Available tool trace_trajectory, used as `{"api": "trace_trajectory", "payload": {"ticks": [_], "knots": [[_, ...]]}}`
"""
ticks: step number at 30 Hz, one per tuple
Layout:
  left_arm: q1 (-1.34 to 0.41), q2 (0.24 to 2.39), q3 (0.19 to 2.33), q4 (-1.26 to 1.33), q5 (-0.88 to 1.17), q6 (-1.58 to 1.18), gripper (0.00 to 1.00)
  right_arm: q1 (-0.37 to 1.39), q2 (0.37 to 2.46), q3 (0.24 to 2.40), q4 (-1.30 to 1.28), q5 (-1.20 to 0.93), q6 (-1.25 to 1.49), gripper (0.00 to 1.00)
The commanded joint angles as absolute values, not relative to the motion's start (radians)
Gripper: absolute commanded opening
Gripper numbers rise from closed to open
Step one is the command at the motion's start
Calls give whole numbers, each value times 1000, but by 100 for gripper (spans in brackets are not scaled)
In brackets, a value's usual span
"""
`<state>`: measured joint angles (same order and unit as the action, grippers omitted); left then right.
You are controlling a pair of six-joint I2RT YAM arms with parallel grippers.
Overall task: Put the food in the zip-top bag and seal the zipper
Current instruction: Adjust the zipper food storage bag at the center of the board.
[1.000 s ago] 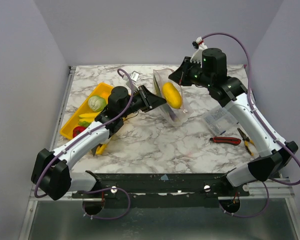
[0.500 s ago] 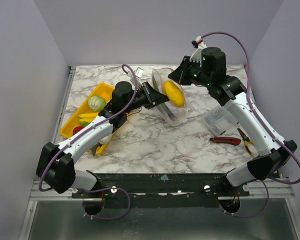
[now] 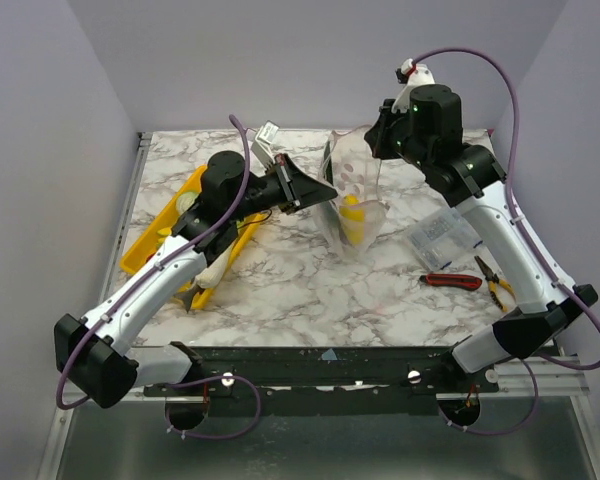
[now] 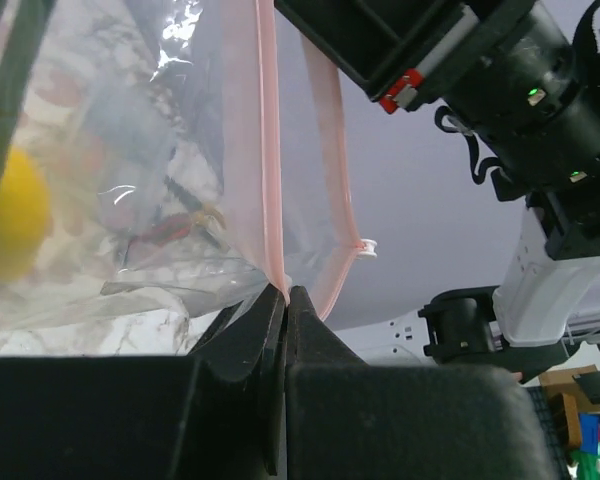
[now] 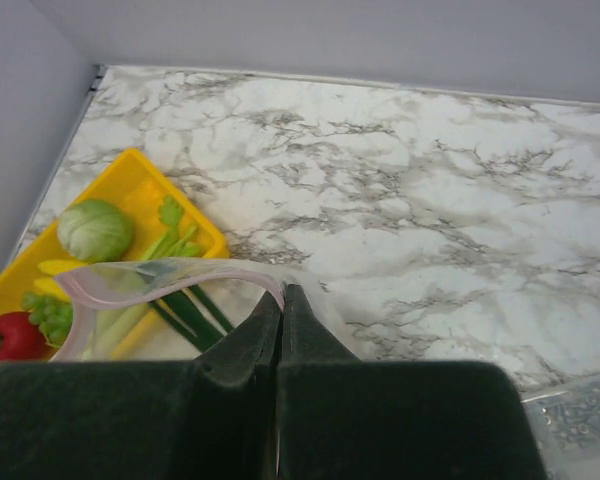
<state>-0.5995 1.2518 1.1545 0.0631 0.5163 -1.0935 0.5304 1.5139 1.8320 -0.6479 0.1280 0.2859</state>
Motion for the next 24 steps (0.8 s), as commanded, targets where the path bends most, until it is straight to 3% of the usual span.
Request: {"api": "trace_trajectory", "payload": {"ticks": [1, 14, 15, 17, 19, 22, 24], "knots": [[-600, 1246, 1212, -61, 562, -1078, 0, 535, 1502, 1847, -689, 234, 218, 0], [-600, 1369, 1261, -81, 624, -1082, 0, 535, 1413, 1693, -639, 151, 253, 0], [-600, 1372, 1264, -81, 634, -1077, 4, 535, 1412, 1691, -638, 154, 249, 0], [-600, 1367, 1256, -72, 643, -1051, 21, 535, 1405, 1682, -627, 164, 243, 0], [-599, 1343, 1232, -69, 635, -1018, 46, 535, 1398, 1667, -611, 174, 237, 0], [-595, 1289, 1189, -106, 611, -937, 64, 534, 1385, 1647, -586, 159, 236, 0], [-588, 1244, 1171, -178, 581, -859, 70, 535, 1373, 1624, -560, 136, 237, 0]]}}
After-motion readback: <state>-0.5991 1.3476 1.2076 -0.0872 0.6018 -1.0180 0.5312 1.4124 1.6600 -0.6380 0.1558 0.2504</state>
